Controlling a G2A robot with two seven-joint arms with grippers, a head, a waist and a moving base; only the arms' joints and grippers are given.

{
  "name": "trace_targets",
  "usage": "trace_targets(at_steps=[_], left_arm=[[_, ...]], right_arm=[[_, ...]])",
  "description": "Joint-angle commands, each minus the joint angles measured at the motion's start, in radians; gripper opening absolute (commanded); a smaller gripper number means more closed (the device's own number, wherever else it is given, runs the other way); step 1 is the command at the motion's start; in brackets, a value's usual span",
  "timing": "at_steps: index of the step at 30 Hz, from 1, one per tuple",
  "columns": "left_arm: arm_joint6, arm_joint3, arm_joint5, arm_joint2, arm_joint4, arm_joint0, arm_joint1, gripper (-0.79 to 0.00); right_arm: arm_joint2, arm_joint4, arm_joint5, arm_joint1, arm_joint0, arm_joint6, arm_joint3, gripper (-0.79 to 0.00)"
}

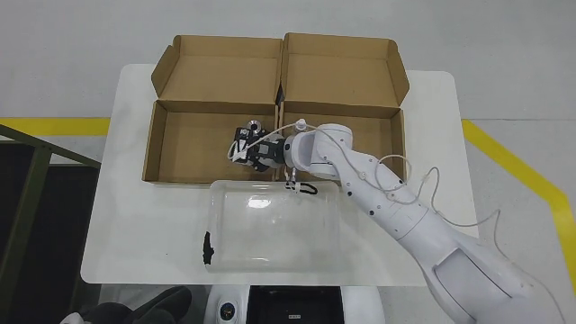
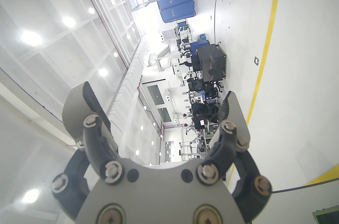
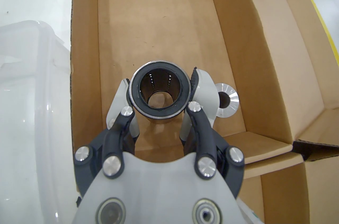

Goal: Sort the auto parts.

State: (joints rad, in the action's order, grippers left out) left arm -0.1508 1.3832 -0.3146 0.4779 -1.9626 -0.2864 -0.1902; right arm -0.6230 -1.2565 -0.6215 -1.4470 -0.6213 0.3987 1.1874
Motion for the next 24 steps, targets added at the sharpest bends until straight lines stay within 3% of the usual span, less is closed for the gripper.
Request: trace_targets(at_steps=[1,6,13,24], left_arm=[[0.000,0.000,0.000,0.000,0.000,0.000,0.000,0.000],[0.000,0.000,0.000,0.000,0.000,0.000,0.000,0.000],[0.000,0.000,0.000,0.000,0.000,0.000,0.000,0.000],[0.000,0.000,0.000,0.000,0.000,0.000,0.000,0.000]], right_arm=[[0.000,-0.005,-0.002,-0.002,0.000,0.002,-0.006,-0.573],[-0.003,-0.023,-0.009,-0.005,0.001,0.006,-0.016,-0.533],[-0.009,-0.041,-0.020,-0.007,0.001,0.012,-0.021,-0.406],[-0.047,-0.044,-0.036,-0.001,-0.015,0.012,0.029,-0.354]])
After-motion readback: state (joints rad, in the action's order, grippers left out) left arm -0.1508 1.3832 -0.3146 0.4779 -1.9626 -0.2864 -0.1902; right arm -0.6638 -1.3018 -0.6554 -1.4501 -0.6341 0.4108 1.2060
